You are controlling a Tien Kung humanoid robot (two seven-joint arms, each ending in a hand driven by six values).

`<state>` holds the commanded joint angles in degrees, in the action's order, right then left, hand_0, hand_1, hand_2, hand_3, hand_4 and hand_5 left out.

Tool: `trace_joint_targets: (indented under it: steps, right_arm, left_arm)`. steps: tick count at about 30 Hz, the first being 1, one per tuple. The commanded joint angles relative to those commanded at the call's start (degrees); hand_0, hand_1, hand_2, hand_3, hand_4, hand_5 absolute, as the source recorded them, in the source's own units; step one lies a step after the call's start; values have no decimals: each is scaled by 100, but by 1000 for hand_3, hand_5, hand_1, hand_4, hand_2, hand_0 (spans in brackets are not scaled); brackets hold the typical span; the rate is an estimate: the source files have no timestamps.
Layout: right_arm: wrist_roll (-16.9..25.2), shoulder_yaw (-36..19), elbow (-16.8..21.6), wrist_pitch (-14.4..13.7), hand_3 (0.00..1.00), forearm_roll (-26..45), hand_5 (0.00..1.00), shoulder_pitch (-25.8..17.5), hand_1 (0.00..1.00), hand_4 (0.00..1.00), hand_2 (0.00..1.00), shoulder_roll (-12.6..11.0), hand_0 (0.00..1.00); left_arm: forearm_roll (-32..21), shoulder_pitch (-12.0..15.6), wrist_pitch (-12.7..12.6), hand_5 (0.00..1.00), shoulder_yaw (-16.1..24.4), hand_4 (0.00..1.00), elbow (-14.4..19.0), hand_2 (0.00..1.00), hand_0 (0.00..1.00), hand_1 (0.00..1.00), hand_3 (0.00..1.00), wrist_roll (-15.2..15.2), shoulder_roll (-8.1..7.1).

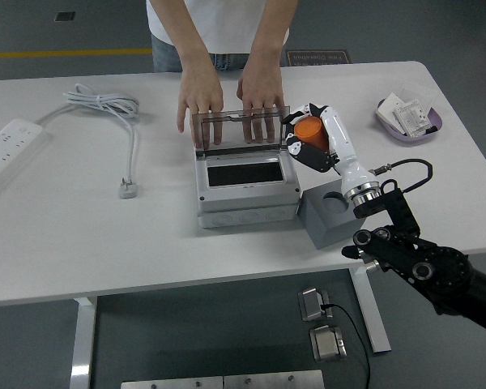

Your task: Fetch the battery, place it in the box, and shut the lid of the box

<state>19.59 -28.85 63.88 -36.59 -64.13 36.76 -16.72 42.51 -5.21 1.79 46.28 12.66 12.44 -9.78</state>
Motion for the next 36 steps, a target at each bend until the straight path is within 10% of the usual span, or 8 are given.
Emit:
trace_joint_targets:
  steps: [20,36]
  right_arm:
    - [-2759,1446,-1154,926,258,-2543,2,1223,250,2,255,724,137]
    - [-2947,1866,-1610,1092,263,-2290,2,1512,251,2,258,1047,138]
  left_arm:
    - [388,96,14,140,325,628,48,595,569,640,600,185,-82]
    - [1122,250,43,144,899,626,132,594,571,639,599,488,-161]
